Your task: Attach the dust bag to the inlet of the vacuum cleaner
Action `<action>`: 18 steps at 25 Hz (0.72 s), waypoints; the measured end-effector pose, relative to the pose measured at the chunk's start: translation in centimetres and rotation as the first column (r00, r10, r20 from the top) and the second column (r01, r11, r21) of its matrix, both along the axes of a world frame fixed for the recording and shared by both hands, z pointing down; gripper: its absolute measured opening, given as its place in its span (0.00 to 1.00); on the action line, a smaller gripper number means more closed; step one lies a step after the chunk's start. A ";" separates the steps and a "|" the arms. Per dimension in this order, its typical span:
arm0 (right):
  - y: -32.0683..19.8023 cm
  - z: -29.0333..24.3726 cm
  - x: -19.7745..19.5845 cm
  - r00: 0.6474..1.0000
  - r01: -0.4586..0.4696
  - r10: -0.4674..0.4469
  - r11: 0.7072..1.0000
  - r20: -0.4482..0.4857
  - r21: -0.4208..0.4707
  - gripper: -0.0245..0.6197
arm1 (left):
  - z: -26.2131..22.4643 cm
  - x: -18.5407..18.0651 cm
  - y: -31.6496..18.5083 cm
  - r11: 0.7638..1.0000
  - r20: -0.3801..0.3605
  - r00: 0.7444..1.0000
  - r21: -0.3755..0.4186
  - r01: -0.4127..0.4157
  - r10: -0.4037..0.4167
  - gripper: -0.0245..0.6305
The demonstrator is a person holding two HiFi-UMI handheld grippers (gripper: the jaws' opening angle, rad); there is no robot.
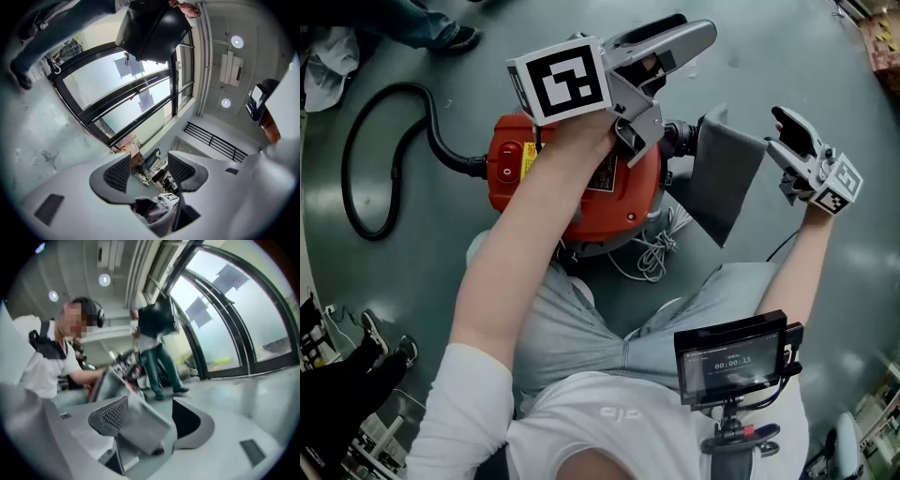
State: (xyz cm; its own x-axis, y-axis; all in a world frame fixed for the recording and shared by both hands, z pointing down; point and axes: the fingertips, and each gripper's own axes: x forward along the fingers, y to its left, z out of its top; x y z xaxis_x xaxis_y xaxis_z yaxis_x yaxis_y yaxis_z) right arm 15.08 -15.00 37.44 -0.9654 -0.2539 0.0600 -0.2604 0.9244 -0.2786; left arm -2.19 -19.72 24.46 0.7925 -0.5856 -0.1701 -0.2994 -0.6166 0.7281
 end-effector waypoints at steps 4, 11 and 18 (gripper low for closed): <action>4.0 5.6 -5.0 0.952 0.211 -0.212 0.977 -0.220 -0.025 0.50 | 0.4 -0.2 -0.1 1.000 -0.003 1.000 -0.015 0.005 -0.005 0.42; 5.5 5.6 -10.5 0.926 0.349 -0.352 0.936 -0.135 -0.049 0.51 | 0.2 0.2 0.2 0.999 0.000 1.000 -0.022 -0.024 0.024 0.42; 6.0 6.6 -11.6 0.894 0.372 -0.360 0.928 -0.267 -0.007 0.52 | 0.0 0.5 0.4 0.999 0.023 0.999 -0.005 -0.040 0.040 0.42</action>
